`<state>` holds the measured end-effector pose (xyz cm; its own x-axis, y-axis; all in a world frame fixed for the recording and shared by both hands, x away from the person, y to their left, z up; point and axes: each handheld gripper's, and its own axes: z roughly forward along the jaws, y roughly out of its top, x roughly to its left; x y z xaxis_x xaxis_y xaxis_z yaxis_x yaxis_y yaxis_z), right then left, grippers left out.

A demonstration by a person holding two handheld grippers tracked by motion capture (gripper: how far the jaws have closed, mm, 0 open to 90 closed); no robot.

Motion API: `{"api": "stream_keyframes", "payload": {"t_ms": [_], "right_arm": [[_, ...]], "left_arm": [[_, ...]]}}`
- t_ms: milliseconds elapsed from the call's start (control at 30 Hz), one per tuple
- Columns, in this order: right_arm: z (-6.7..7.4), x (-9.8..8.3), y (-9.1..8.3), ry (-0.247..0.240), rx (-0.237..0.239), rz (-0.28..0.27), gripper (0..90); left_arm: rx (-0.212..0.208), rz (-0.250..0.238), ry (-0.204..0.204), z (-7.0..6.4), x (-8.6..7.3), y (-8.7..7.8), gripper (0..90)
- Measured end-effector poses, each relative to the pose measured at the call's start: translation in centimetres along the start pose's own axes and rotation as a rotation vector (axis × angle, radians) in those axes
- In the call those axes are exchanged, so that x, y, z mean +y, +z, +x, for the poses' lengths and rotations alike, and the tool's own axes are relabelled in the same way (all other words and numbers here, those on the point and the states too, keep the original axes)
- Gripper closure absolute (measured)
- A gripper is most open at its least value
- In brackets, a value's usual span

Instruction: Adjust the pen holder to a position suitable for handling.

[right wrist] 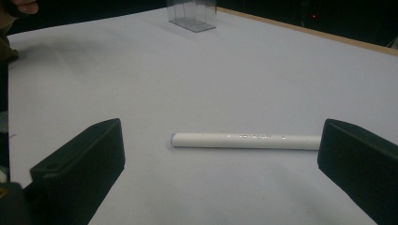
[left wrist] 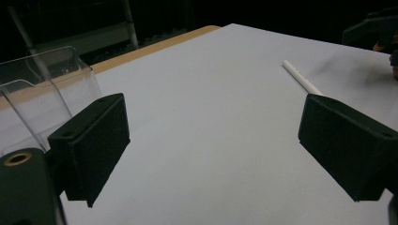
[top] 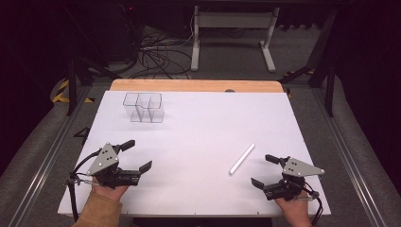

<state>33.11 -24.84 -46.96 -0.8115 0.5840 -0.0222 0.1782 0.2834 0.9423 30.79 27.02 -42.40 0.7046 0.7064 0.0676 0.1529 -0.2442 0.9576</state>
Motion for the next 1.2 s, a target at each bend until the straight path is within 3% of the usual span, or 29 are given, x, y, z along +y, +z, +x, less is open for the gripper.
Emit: {"api": "stream_keyframes", "payload": {"t_ms": [400,800,1000,1200], "right_arm": [[0.0,-0.4,0.4,-0.001,0.001,0.020,1.5],[0.1,-0.5,0.4,-0.003,0.006,0.026,2.0],[0.2,-0.7,0.2,0.001,0.016,0.022,2.1],[0.2,-0.7,0.2,0.001,0.020,0.023,2.1]], "left_arm": [[-0.006,-0.006,-0.004,1.4,1.5,0.0,10.5],[0.002,0.024,0.003,3.0,2.7,0.7,10.5],[-0.001,0.026,-0.050,3.9,2.8,1.2,11.6],[0.014,0.067,-0.002,4.6,3.3,1.4,15.3]]}}
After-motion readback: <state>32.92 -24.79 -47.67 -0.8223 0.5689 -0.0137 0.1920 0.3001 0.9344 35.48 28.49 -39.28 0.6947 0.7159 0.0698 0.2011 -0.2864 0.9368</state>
